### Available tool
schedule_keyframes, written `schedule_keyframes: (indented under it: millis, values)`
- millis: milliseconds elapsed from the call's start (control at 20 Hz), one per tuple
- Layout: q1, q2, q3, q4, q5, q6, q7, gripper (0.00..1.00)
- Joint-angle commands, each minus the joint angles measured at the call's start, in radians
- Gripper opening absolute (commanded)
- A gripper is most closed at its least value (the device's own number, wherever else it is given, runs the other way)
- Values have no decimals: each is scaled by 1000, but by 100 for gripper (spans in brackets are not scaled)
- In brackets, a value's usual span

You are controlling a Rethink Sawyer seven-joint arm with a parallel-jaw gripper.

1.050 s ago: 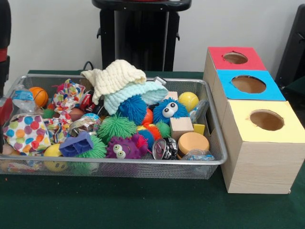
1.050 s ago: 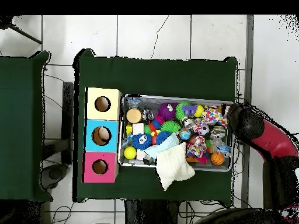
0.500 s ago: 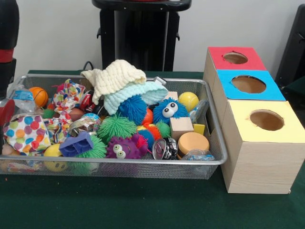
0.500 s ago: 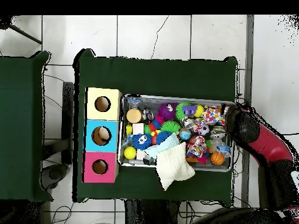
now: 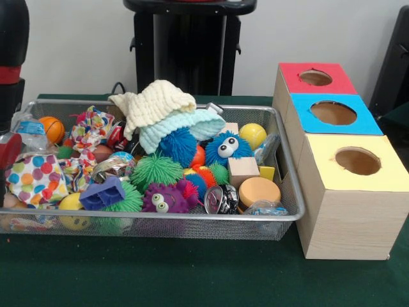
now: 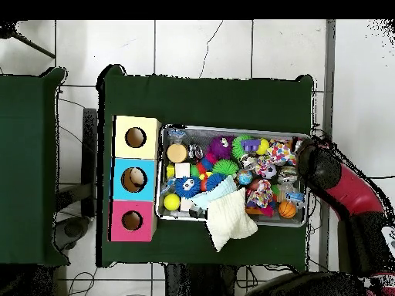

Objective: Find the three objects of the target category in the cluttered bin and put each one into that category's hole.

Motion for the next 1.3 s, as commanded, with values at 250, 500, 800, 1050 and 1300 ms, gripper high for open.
schedule_keyframes:
  millis: [250, 500, 800, 1050, 1300]
  values:
    - [96, 66, -53, 127, 116, 41, 326, 100]
    - [114, 73, -73, 132, 152, 36, 315, 100]
    - [129, 77, -89, 137, 188, 30, 304, 100]
    - [125, 91, -86, 131, 202, 12, 289, 100]
    - [112, 92, -75, 142, 204, -8, 273, 100]
